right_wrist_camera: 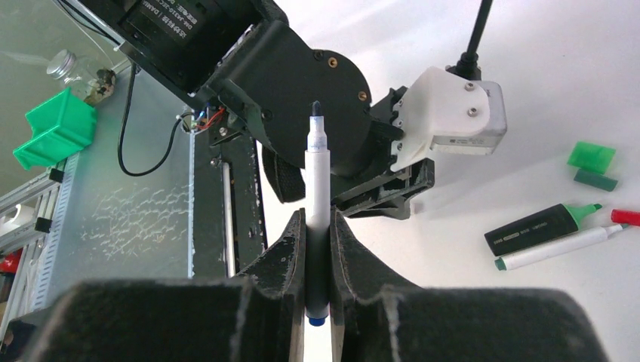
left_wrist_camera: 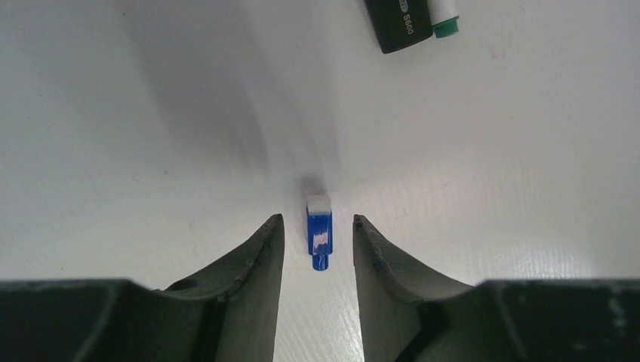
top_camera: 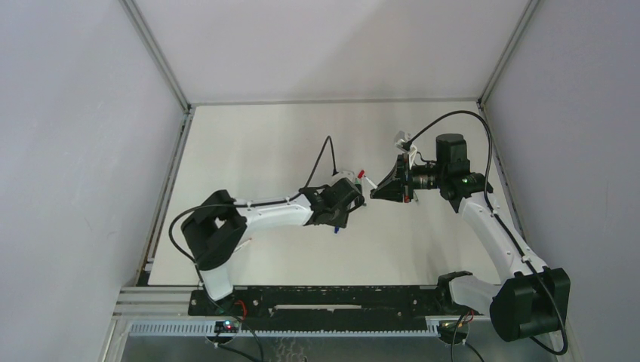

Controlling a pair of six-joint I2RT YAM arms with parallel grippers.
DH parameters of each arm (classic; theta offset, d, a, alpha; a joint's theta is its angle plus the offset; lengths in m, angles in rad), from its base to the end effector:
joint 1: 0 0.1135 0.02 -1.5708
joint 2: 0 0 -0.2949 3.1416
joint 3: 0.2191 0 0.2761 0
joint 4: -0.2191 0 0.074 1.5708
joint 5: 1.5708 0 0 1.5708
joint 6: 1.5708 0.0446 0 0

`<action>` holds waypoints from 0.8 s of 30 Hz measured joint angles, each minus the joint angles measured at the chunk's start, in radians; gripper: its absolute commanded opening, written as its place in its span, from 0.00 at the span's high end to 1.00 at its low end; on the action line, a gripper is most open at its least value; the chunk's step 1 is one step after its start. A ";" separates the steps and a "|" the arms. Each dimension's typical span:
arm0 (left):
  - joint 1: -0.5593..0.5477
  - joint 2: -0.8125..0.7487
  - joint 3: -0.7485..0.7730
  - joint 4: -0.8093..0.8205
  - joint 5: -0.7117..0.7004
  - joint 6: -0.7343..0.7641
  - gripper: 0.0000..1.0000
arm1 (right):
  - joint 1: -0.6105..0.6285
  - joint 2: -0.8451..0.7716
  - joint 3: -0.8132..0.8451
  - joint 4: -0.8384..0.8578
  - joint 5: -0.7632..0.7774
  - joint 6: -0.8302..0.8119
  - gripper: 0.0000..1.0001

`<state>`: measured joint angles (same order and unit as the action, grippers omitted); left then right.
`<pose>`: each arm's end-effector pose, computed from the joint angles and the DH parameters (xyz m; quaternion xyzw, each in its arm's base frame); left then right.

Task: Insert the pens into the pen caps
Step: Insert the pen cap onto the pen.

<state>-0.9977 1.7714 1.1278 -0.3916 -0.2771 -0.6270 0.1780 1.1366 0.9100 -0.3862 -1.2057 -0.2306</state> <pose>0.2217 -0.3211 0.1882 0.1401 0.9455 -0.0986 0.2769 0.2343 0.0845 0.3272 -0.4042 0.6628 0.4930 0.3928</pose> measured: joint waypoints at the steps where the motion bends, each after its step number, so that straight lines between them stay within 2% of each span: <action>1: -0.001 0.010 0.012 -0.013 0.000 0.001 0.58 | 0.000 0.000 0.000 0.000 0.000 0.000 1.00; 24: -0.002 0.153 0.164 -0.177 0.019 0.061 0.72 | 0.000 -0.014 0.000 0.000 0.000 0.000 1.00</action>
<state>-0.9997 1.9247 1.2915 -0.5690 -0.2584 -0.5659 0.1780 1.1225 0.9100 -0.3862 -1.2060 -0.2306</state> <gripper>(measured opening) 0.294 0.170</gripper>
